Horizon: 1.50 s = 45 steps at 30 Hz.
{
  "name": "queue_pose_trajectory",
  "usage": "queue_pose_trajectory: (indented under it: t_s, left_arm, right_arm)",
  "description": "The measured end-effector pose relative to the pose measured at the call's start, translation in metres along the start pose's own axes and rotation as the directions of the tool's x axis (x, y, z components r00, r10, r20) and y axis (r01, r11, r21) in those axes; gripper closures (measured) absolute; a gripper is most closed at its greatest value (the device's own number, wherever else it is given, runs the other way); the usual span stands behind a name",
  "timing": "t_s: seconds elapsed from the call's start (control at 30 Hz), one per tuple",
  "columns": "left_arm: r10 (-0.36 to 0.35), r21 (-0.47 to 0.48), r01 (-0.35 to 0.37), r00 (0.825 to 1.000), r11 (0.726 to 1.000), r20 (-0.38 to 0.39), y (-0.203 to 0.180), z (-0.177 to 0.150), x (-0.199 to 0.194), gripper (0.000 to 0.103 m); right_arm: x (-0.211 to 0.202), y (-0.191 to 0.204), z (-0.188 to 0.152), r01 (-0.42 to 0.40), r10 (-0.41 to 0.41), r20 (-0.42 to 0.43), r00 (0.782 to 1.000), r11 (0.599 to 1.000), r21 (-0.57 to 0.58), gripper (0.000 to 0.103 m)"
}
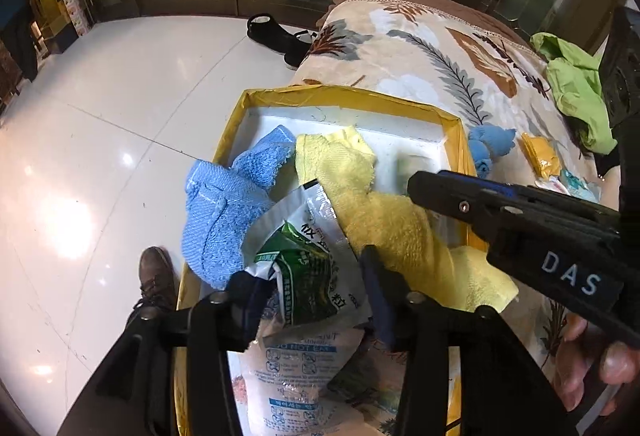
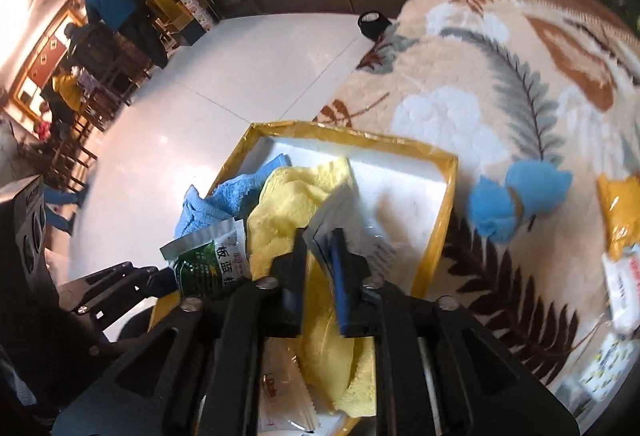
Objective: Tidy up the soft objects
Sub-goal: 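Carry both sachets over the tray and lower them inside, then open both grippers in the tray and move them back over the bedspread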
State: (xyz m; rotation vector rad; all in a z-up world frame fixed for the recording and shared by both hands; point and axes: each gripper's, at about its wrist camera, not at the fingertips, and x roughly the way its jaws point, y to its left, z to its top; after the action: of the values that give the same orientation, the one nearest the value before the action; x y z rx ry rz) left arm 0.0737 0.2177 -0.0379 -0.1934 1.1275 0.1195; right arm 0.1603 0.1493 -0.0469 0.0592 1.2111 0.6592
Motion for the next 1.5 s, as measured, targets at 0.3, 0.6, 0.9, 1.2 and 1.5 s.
queue_pose_trajectory:
  t_s: [0.3, 0.6, 0.9, 1.2, 1.5]
  left_arm:
    - [0.048, -0.019, -0.047, 0.996, 0.999, 0.07, -0.002, 0.0, -0.027, 0.035]
    - [0.048, 0.009, -0.049, 0.993, 0.999, 0.111, -0.023, -0.005, -0.044, 0.035]
    - [0.035, 0.08, -0.046, 0.991, 0.996, 0.128, -0.066, -0.016, -0.048, 0.035]
    - [0.019, 0.137, -0.035, 0.993, 0.99, 0.119, -0.108, -0.026, -0.044, 0.035]
    - [0.008, 0.198, -0.029, 0.995, 0.98, 0.104, -0.146, -0.031, -0.035, 0.035]
  right_arm:
    - [-0.027, -0.015, -0.014, -0.114, 0.111, 0.04, 0.993, 0.988, 0.104, 0.081]
    - [-0.068, -0.032, -0.05, -0.167, 0.155, 0.093, 0.983, 0.976, 0.136, 0.081]
    - [-0.103, -0.059, -0.087, -0.166, 0.143, 0.139, 0.98, 0.971, 0.17, 0.081]
    - [-0.136, -0.103, -0.119, -0.17, 0.107, 0.223, 0.969, 0.944, 0.282, 0.063]
    - [-0.162, -0.142, -0.141, -0.17, 0.069, 0.278, 0.958, 0.918, 0.358, 0.063]
